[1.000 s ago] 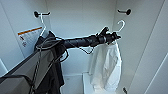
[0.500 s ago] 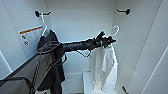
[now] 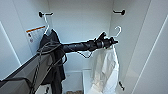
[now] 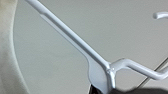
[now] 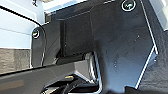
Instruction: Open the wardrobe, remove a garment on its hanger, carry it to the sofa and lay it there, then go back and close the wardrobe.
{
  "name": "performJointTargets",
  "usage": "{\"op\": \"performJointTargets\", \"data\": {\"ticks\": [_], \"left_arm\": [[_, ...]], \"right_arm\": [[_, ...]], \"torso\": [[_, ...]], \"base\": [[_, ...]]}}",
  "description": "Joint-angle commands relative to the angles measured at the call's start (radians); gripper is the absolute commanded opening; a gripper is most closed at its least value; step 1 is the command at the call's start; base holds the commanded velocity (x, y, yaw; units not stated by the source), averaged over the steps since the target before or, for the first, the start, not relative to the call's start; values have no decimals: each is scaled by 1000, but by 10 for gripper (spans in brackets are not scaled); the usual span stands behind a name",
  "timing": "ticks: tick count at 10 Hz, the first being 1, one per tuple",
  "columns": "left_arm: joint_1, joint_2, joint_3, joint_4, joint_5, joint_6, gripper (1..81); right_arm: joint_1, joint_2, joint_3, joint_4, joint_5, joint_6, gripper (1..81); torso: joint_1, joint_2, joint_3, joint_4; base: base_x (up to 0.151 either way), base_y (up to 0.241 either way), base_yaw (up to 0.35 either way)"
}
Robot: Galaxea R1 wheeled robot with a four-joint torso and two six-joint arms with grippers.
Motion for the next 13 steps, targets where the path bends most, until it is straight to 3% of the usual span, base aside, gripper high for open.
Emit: {"op": "performJointTargets", "data": {"ticks": [1,9,13], "left_arm": [[-182,-36,60,38,-28,18,10],[-118,-199,263,36,-94,18,10],[-92,-208,310,38,-94,27,10]], "right_arm": [[38,1,10,5,-55,-3,811],[41,3,10,5,-55,-3,811],[39,3,10,5,-54,-3,811]], "torso": [[0,0,0,0],[0,0,0,0],[0,0,0,0]], "base": [[-113,0,0],[-115,0,0],[-116,0,0]]}}
